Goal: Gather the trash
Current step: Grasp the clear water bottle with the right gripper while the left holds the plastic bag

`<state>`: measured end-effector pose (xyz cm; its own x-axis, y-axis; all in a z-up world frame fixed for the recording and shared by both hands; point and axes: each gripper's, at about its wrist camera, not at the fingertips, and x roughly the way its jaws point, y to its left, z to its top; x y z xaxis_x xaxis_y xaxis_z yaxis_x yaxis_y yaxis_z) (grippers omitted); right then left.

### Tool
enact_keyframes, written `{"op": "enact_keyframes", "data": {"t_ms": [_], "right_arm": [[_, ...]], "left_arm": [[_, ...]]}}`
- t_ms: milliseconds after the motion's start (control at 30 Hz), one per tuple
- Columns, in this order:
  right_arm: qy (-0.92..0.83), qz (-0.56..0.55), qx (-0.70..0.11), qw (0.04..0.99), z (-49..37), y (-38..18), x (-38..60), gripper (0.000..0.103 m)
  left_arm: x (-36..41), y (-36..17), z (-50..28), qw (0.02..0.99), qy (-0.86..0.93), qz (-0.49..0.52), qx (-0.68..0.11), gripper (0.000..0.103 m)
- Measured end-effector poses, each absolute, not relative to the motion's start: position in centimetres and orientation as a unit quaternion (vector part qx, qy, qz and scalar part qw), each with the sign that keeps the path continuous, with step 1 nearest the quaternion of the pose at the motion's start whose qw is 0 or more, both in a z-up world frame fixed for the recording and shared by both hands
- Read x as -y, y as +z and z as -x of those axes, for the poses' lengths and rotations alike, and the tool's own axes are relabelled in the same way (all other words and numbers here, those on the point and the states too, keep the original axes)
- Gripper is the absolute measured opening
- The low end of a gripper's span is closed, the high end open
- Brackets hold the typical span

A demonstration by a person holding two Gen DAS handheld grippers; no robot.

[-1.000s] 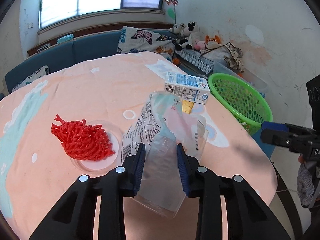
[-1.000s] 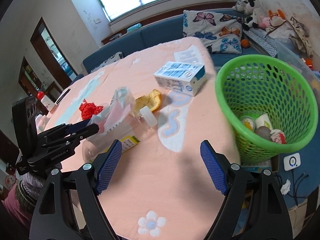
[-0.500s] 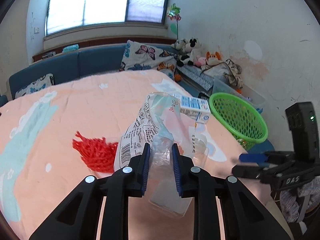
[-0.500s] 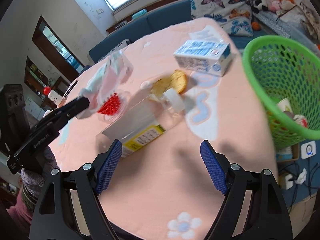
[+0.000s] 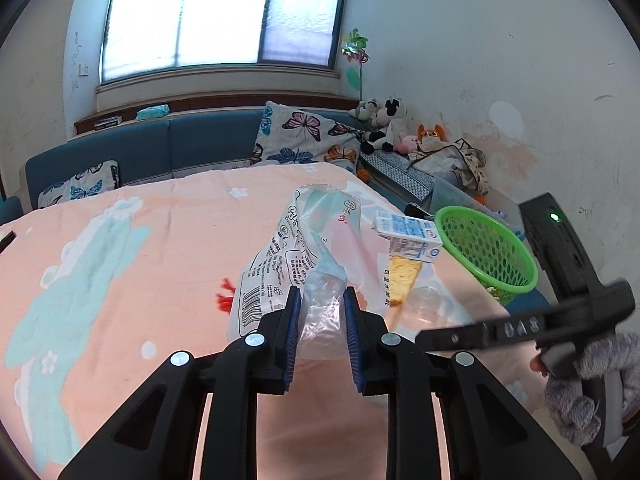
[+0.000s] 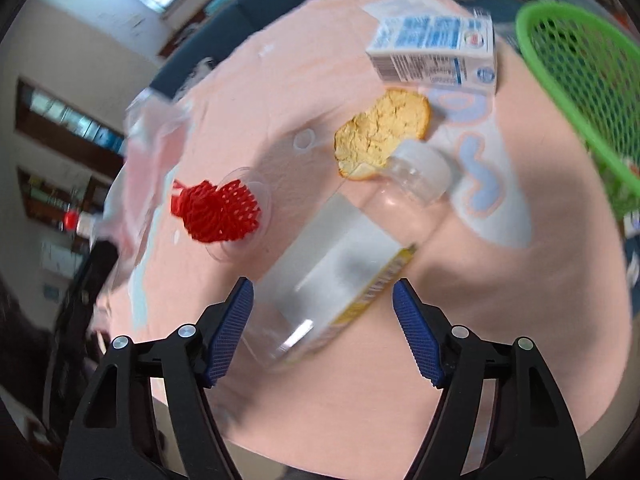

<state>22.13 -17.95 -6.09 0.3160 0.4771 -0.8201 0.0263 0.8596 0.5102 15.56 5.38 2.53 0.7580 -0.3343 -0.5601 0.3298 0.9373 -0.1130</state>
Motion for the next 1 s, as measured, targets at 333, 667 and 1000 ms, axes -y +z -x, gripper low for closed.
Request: {"op": "enact_keyframes", "data": {"t_ms": [333, 667, 1000], "right_arm": [[0.019, -0.254, -0.593, 0.764, -23.9, -6.4, 16.5, 0.074], [-0.024, -0.242, -0.628, 0.739, -26.3, -8.6, 15.6, 0.073], [0.062, -0.217, -0.608, 0.761, -23.5, -7.3, 17.5, 0.068]], "left_arm": [[-9.1, 1.9, -15.4, 0.937, -0.189, 0.011, -0.293, 0.021], [-9.0, 1.5, -15.5, 0.935, -0.203, 0.015, -0.289, 0.021], [-9.0, 1.3, -16.1, 0.932, -0.211, 0.018, -0.293, 0.021]]}}
